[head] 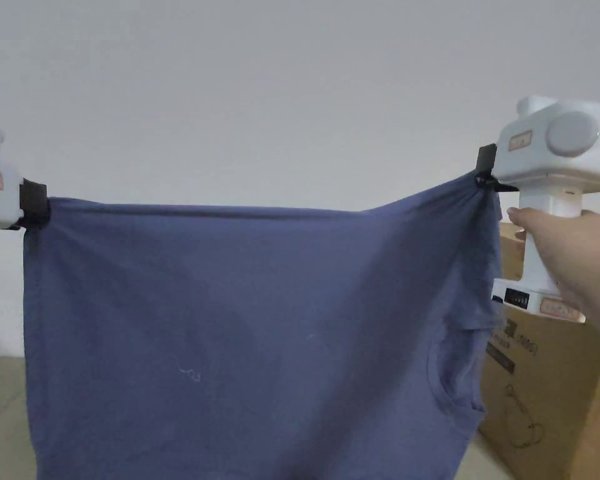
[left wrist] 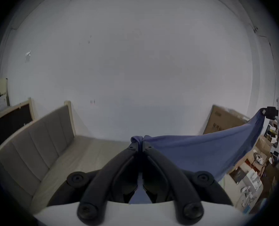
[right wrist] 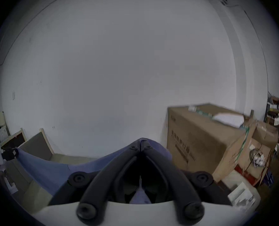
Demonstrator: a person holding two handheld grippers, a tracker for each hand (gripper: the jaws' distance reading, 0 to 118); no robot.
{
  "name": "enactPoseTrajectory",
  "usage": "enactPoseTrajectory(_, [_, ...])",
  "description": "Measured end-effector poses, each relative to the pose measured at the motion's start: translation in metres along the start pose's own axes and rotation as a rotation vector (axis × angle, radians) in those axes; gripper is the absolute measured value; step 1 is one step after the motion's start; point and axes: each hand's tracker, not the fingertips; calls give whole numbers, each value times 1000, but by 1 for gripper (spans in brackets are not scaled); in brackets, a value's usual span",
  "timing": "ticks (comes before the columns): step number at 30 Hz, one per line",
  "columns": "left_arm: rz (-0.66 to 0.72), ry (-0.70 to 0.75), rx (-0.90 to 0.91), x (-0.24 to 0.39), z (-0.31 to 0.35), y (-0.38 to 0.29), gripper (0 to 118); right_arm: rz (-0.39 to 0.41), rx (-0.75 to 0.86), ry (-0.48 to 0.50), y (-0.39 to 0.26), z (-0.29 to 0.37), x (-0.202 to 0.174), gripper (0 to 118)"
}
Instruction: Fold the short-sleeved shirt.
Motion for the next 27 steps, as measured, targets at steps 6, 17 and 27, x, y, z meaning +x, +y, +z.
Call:
enactPoseTrajectory(6, [22,-11,-313,-26,-27,-148,2,-74,-299,24,-200,-17,29,0])
enactPoseTrajectory(17, [32,-28,-789,-61,133,-463,2,-85,-844,55,-535,181,124,0])
enactPoseTrajectory(27, [25,-27,-780,-65,273,-476,2,-28,-849,134,-559,325,158,0])
